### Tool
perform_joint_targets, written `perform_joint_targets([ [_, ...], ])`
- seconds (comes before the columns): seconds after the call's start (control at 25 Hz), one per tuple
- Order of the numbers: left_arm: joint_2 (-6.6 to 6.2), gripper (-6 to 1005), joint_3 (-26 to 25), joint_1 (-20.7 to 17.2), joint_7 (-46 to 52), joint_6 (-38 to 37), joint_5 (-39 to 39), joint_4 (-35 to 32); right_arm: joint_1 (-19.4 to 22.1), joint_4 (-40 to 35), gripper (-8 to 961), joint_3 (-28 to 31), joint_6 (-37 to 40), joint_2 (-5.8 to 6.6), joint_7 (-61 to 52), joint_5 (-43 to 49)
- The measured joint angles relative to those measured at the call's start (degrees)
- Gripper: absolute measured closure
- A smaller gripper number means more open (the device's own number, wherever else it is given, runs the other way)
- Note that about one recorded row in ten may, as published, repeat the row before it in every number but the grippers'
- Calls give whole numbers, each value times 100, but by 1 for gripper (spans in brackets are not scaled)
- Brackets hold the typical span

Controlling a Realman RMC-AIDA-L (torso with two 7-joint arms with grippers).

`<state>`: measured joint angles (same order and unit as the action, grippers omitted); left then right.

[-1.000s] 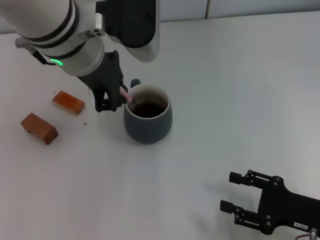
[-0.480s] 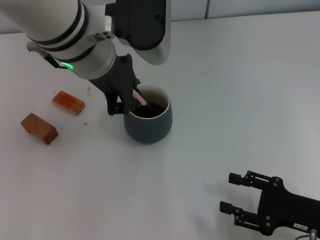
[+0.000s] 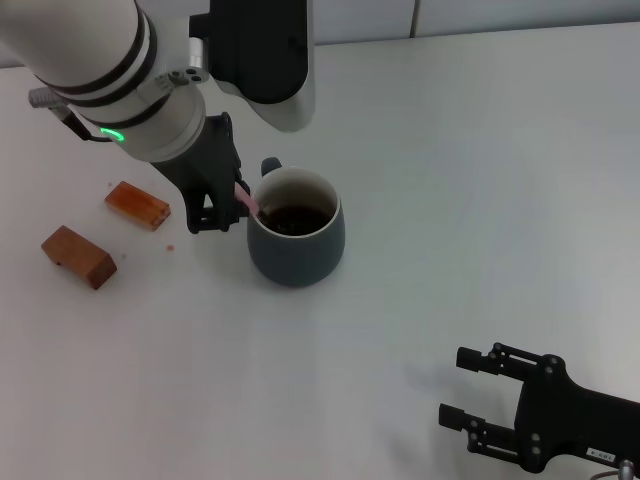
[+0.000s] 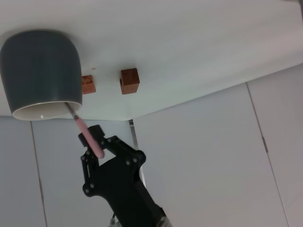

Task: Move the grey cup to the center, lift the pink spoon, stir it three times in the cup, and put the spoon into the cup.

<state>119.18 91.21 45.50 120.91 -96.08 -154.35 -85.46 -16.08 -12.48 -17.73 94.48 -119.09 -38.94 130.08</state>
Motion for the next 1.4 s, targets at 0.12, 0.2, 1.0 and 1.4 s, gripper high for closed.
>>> perform_joint_targets([
  [0.12,-3,872,0,-27,-30,-58,224,-97,0,0,249,-2,0,0,0,0],
  [0.2,-5,872,6,-35,-32,-29,340,-148,-3,-1,249,-2,0,0,0,0],
  [1.0,-6,727,-12,-78,73,212,500,-34,-15,-3,249,25,42,4,0,-22],
  [1.4,-74,513,-2334,-1147,-1925,1094,4734,433,-35,-40,249,42,53,9,0,-33],
])
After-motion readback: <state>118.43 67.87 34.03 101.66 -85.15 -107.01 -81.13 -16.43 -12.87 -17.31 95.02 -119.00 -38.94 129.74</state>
